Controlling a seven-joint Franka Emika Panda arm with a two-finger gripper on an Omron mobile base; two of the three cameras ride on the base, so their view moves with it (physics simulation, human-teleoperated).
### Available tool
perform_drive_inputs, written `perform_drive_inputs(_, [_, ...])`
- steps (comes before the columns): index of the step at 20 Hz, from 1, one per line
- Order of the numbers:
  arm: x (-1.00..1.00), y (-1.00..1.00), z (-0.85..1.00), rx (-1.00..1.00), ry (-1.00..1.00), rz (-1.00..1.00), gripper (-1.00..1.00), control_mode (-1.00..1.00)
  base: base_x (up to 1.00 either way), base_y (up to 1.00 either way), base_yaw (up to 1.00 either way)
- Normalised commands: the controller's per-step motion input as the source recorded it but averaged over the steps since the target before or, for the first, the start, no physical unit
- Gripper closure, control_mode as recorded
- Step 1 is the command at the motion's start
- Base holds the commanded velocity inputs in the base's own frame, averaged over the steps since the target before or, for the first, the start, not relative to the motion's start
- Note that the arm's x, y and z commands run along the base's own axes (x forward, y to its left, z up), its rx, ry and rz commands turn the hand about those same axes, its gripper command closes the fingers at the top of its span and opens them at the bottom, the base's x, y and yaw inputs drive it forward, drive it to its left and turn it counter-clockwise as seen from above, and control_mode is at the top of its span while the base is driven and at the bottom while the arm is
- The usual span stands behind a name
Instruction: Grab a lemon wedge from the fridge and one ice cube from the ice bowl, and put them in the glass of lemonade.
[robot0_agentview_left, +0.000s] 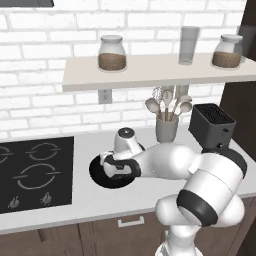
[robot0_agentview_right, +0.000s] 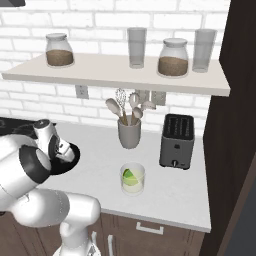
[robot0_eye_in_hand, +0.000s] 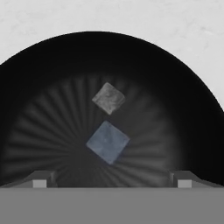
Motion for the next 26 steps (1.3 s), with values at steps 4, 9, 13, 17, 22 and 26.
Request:
perform_drive_inputs(4, [0.19,0.0,-0.05,0.0,0.0,0.0,-1.0,-1.0,0.0,0.0,0.0])
perform_drive_inputs(9, [0.16,0.0,-0.25,0.0,0.01,0.0,-1.0,-1.0,0.0,0.0,0.0])
perform_drive_inputs(13, [0.01,0.0,-0.34,0.0,0.07,0.0,-1.0,-1.0,0.0,0.0,0.0])
perform_drive_inputs(17, [0.01,0.0,-0.27,0.0,0.05,0.0,-1.0,-1.0,0.0,0.0,0.0])
perform_drive_inputs(22, [0.11,0.0,-0.01,0.0,0.0,0.0,-1.0,-1.0,0.0,0.0,0.0])
perform_drive_inputs(26, [0.15,0.01,-0.02,-0.01,0.01,-0.01,-1.0,-1.0,0.0,0.0,0.0])
